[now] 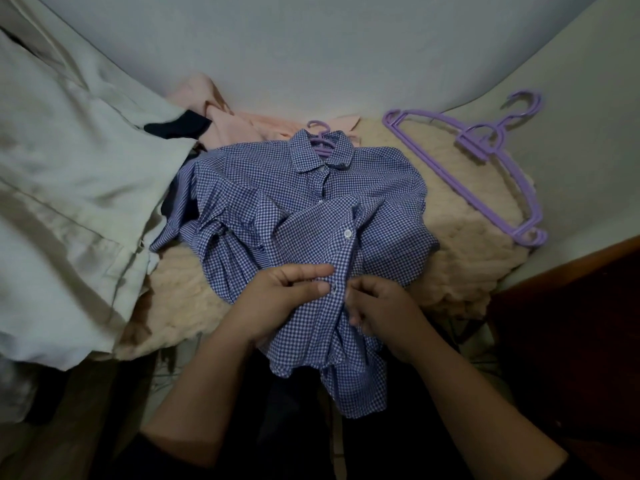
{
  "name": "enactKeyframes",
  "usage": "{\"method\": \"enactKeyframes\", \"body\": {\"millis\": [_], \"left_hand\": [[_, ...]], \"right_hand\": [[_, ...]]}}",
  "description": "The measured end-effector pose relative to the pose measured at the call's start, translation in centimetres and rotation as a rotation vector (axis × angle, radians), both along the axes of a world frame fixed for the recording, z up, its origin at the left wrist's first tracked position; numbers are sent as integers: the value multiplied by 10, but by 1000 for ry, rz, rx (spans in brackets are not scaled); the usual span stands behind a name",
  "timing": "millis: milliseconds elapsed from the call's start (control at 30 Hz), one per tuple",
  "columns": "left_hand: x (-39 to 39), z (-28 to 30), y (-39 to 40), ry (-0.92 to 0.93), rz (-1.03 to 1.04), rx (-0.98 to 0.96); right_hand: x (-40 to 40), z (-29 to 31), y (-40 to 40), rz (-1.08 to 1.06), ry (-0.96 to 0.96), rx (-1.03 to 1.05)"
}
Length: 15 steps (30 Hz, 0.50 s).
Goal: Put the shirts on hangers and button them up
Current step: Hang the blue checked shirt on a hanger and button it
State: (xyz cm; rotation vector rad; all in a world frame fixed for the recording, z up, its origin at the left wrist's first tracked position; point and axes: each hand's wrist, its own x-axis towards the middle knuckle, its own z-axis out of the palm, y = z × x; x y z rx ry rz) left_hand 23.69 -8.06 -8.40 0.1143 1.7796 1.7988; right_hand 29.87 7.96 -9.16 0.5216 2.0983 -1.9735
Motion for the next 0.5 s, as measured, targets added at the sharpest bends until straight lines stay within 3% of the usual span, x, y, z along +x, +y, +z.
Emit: {"method": "enactKeyframes", "body": {"millis": [167, 500], "left_hand": [[2, 0, 6, -48, 33, 94], [4, -1, 11, 47, 20, 56]], "right_hand": [[-3, 7, 0, -41, -7, -145], [-3, 5, -1, -206, 76, -272]]}}
